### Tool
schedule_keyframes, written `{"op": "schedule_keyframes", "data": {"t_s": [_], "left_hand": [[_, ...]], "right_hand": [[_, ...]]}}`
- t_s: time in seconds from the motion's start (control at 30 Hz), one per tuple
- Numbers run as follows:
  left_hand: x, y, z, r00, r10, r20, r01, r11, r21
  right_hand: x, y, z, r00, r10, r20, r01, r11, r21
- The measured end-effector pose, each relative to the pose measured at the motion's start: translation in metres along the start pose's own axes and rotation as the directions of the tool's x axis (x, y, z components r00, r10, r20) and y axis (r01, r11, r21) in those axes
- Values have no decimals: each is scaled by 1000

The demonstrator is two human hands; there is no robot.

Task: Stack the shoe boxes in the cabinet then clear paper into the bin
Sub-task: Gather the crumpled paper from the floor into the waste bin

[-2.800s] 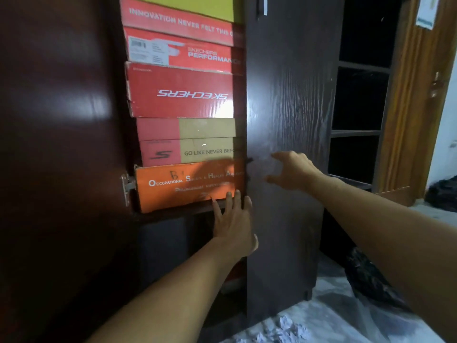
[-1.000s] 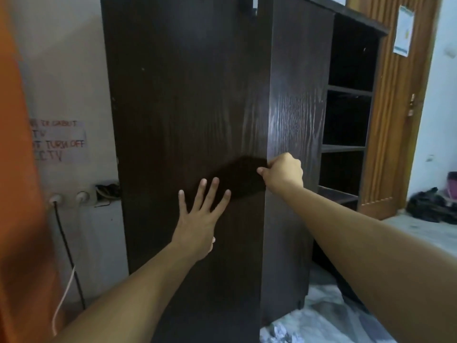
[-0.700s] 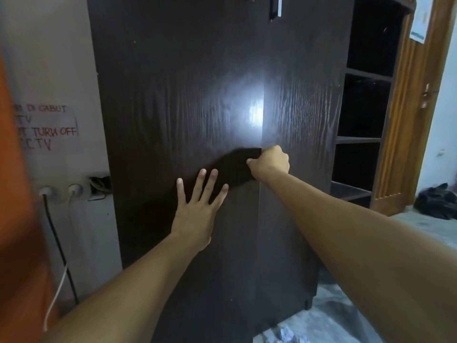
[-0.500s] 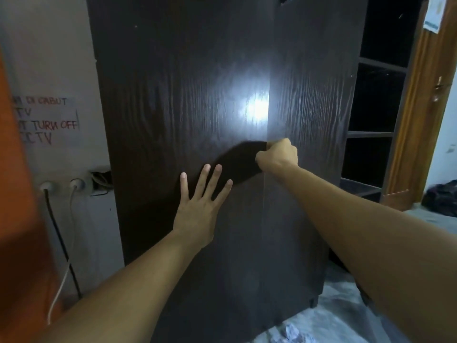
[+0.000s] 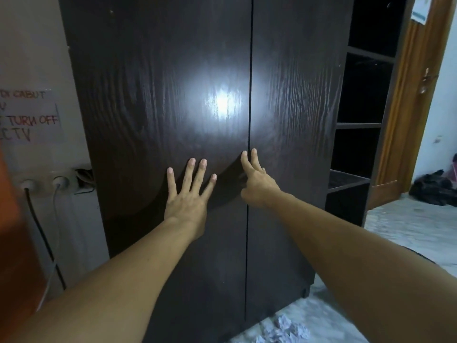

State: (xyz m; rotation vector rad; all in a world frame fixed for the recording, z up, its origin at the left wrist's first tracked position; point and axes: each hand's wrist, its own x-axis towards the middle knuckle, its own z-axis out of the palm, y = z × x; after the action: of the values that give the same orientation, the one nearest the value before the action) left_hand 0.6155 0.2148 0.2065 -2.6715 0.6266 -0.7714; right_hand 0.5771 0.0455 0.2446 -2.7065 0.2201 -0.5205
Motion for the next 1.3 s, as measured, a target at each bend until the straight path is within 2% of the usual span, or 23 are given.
{"op": "schedule_keyframes", "data": {"t_s": [0.1, 0.23, 0.33, 0.47, 0.63, 0.8, 0.97, 1.13, 1.3], "left_hand": [[-2, 9, -7, 999, -22, 29, 23, 999, -45], [-10, 37, -15, 996, 13, 85, -1, 991, -131], [-13, 68, -17, 983, 148, 108, -128, 978, -166], [-12, 125, -18, 950, 277, 140, -224, 924, -311], [-9, 215, -5, 870, 450, 198, -335, 837, -432], [-8, 308, 18, 784, 584, 212, -417, 747, -519], [-6, 387, 38, 725, 658, 204, -422, 658, -623], [-3, 447, 54, 702, 691, 172, -426, 601, -676], [-4, 474, 72, 693, 704, 156, -435, 580, -689]], "right_hand": [[-3, 10, -13, 997, -37, 71, 39, 999, -31], [-22, 32, -23, 991, 2, 137, 8, 997, -72], [-49, 60, -31, 983, 84, 164, -77, 996, -52], [-77, 122, -32, 958, 215, 192, -200, 975, -92], [-113, 221, -24, 905, 368, 211, -348, 929, -127], [-149, 321, -2, 857, 485, 172, -446, 867, -223], [-175, 392, 27, 813, 578, 71, -548, 800, -244], [-181, 441, 47, 862, 507, -7, -482, 814, -325], [-177, 464, 60, 857, 515, -9, -458, 754, -471]]}}
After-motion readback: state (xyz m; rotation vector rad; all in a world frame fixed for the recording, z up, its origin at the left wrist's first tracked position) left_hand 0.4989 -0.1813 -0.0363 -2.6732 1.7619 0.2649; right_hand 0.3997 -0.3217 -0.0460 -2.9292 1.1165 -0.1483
